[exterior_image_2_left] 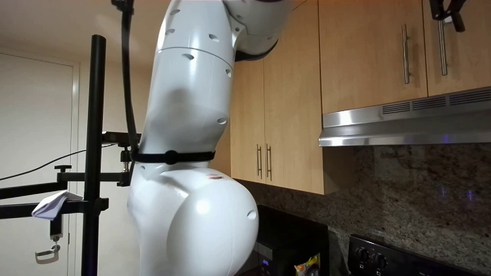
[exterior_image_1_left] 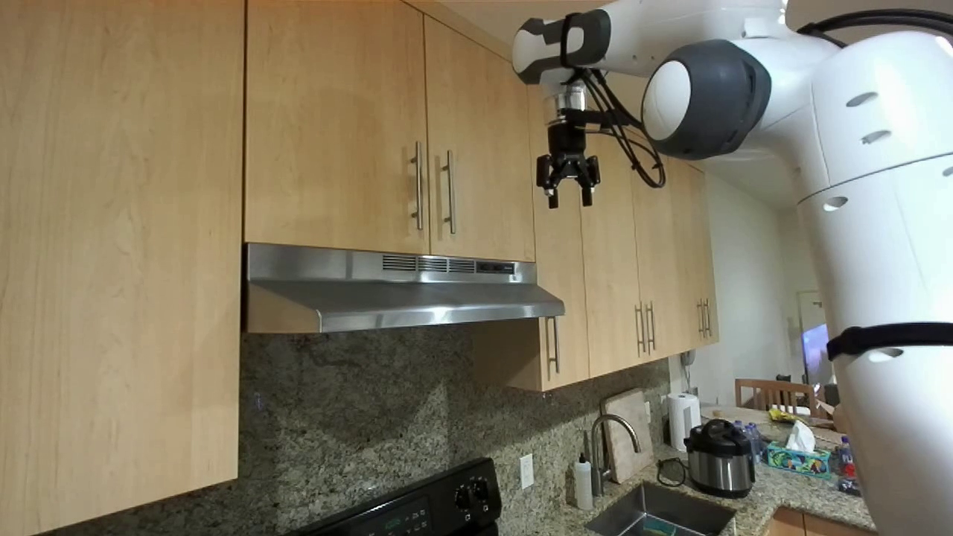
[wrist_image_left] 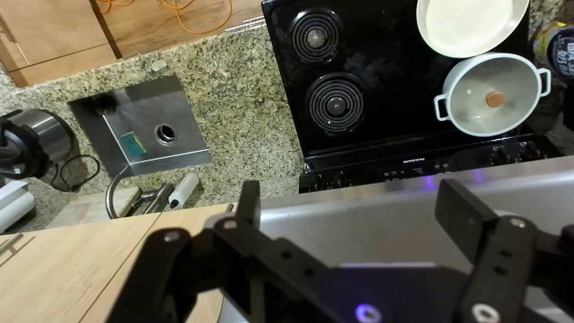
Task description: Close the right cabinet door
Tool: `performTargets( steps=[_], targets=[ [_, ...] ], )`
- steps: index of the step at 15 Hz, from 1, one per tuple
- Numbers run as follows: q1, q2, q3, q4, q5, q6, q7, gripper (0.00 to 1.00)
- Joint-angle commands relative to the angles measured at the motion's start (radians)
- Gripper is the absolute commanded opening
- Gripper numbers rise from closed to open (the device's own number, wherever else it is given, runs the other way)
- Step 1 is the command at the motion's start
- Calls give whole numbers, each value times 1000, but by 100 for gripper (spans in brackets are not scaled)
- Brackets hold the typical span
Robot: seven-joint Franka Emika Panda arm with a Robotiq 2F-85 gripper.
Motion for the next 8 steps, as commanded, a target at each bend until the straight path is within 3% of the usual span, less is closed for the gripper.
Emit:
performTargets(
  steps=[1, 8],
  targets=[
    [-7, -11, -6, -21, 17, -4, 9, 100],
    [11, -68, -12, -123, -38, 6, -44, 100]
  ],
)
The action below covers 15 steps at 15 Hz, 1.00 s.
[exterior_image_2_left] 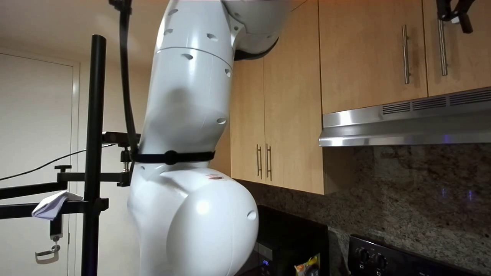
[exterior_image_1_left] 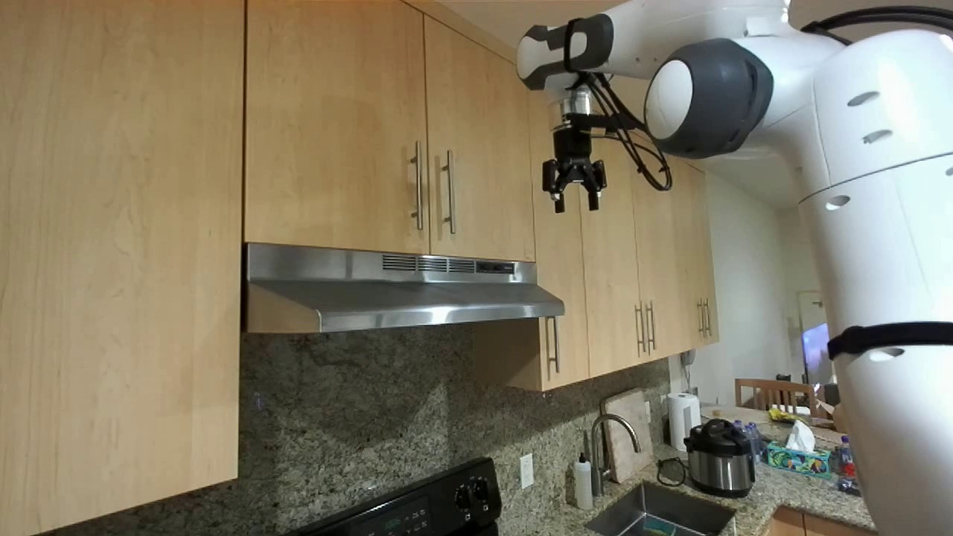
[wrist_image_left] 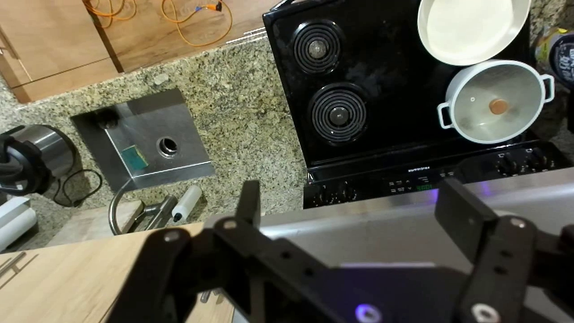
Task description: Close the right cabinet door
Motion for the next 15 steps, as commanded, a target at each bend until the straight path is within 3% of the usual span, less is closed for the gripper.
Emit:
performTargets(
  steps=[1, 9, 12, 13, 15],
  targets=[
    [14, -75, 7, -114, -41, 10, -52, 100],
    [41, -204, 46, -357, -232, 131, -130, 100],
    [42, -218, 56, -393, -270, 124, -125, 100],
    [-72, -157, 138, -322, -224, 93, -123, 100],
    [-70, -166, 141, -339, -230, 97, -124, 100]
  ],
)
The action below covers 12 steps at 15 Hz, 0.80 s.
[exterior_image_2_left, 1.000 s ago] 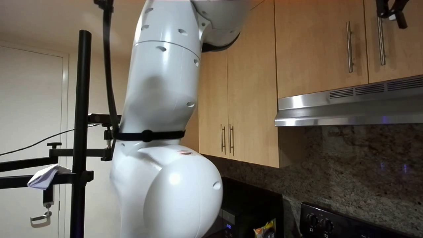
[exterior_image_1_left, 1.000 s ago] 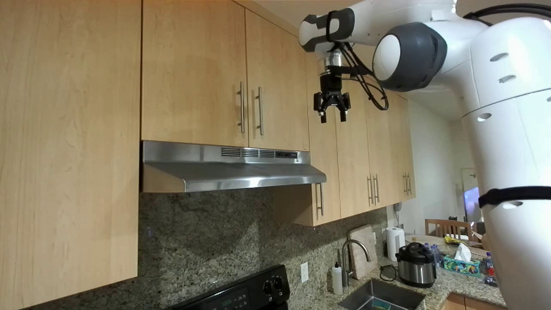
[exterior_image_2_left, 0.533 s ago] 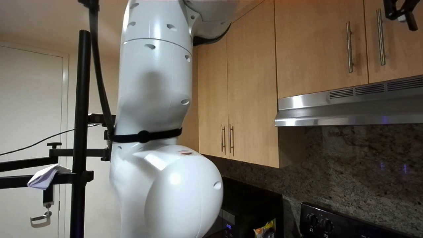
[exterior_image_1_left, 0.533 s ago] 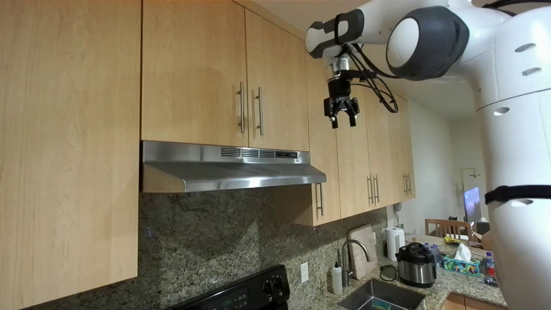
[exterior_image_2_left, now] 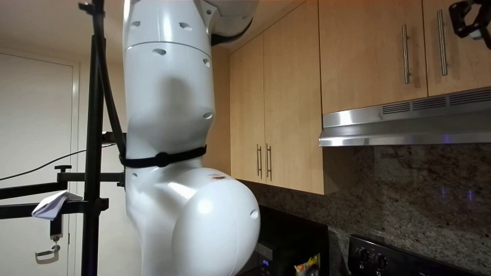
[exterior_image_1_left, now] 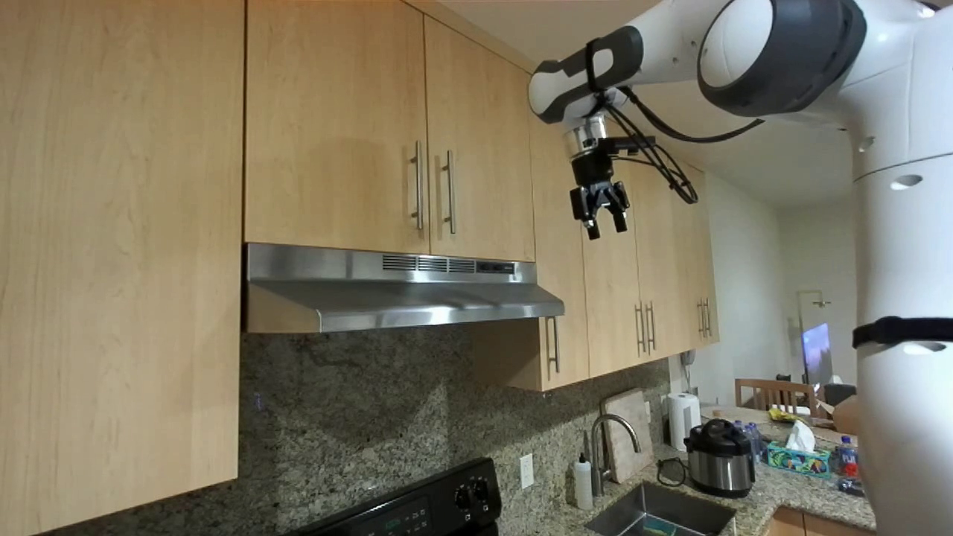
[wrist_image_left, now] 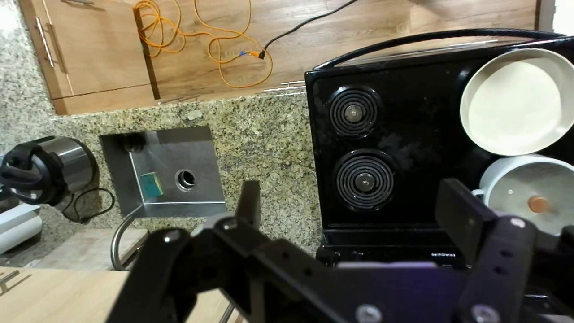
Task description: Close the right cabinet door
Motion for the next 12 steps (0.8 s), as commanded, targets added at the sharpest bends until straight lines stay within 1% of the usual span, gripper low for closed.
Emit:
performTargets(
  steps=[1, 3, 6, 9, 12],
  targets=[
    [-102, 7, 92, 5, 11, -1, -9, 100],
    [-104, 6, 88, 3, 11, -4, -14, 100],
    [-143, -18, 148, -68, 18, 17, 12, 100],
    [-161, -60, 206, -181, 10, 66, 25, 100],
    [-163, -100, 241, -293, 45, 121, 33, 100]
  ],
)
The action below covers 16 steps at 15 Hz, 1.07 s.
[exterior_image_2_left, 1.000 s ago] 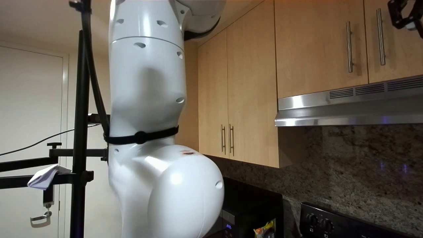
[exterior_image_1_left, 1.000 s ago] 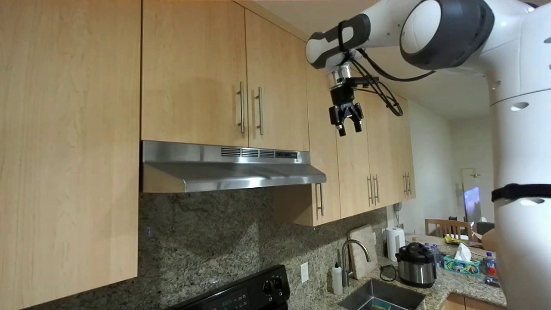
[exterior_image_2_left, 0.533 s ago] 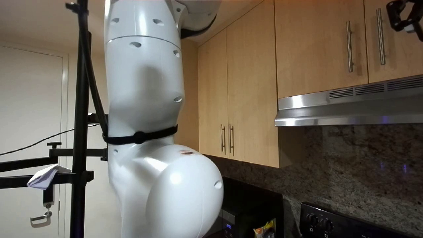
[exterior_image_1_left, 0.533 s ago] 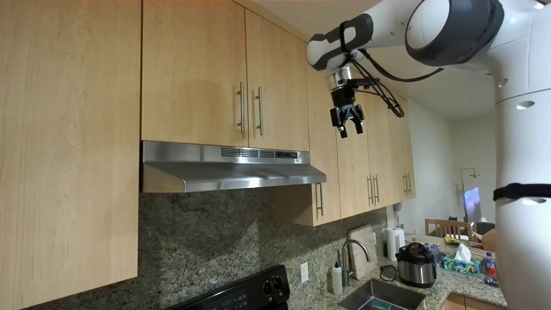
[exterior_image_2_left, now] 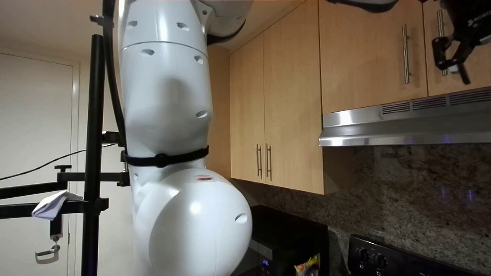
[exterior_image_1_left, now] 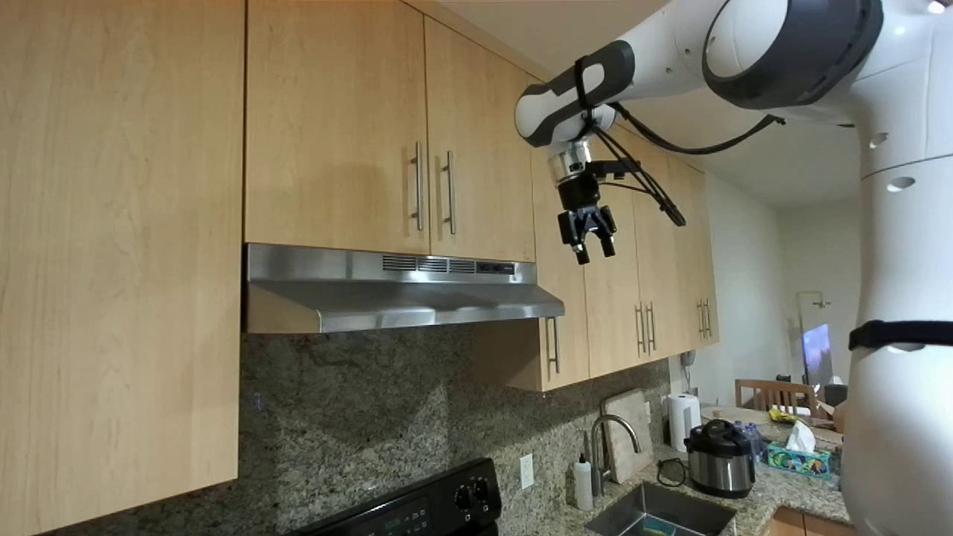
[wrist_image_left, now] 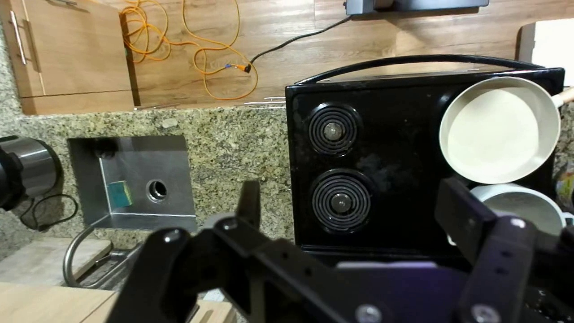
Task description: Close the right cabinet door
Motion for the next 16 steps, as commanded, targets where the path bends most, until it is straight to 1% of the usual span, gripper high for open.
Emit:
performTargets(
  steps=[1, 4, 5, 6, 7, 10, 12, 16],
  targets=[
    [-23, -86, 49, -163, 79, 66, 21, 100],
    [-26, -111, 49, -207, 199, 45, -6, 100],
    [-27, -128, 51, -225, 214, 74, 7, 100],
    [-28, -141, 52, -230, 220, 96, 10, 100],
    [-28, -77, 54, -168, 191, 43, -2, 100],
    [-25, -110, 52, -185, 199, 58, -2, 100],
    [-27, -109, 51, -186, 189, 55, -2, 100],
    [-33, -168, 53, -294, 192, 172, 27, 100]
  ],
)
